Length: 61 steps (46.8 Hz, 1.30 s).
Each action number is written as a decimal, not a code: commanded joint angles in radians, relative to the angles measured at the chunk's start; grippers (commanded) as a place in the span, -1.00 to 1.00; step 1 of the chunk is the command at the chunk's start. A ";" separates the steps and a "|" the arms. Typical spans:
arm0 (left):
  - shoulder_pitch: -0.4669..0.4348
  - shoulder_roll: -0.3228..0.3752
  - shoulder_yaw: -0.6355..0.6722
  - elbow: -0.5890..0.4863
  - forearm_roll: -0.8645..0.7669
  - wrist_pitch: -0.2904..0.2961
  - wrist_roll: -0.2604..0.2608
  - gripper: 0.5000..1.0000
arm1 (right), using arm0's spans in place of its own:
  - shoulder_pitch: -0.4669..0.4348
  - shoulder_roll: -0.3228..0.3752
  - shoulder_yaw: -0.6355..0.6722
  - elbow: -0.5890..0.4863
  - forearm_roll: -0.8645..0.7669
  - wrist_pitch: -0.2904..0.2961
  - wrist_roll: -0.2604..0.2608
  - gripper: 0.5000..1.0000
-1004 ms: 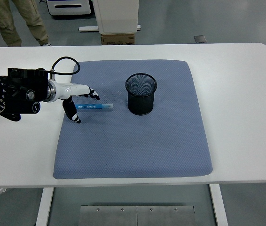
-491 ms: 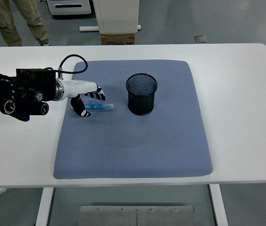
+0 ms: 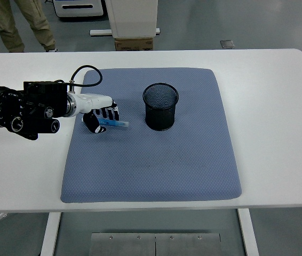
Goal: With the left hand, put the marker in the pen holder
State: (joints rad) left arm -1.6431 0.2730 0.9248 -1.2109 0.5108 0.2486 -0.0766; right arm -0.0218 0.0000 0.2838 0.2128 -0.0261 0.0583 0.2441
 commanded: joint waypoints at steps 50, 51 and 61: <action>0.022 -0.015 -0.017 0.022 -0.001 -0.003 0.001 -0.57 | -0.001 0.000 0.000 -0.001 0.000 0.000 0.000 1.00; 0.022 -0.015 -0.018 0.022 -0.001 -0.003 0.001 -0.56 | -0.001 0.000 0.000 0.000 0.000 0.000 0.000 1.00; 0.022 -0.015 -0.020 0.022 -0.001 -0.003 0.001 -0.57 | -0.001 0.000 0.000 0.000 0.000 0.000 0.000 1.00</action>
State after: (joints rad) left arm -1.6213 0.2577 0.9049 -1.1888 0.5093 0.2455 -0.0750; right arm -0.0225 0.0000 0.2838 0.2129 -0.0261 0.0582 0.2440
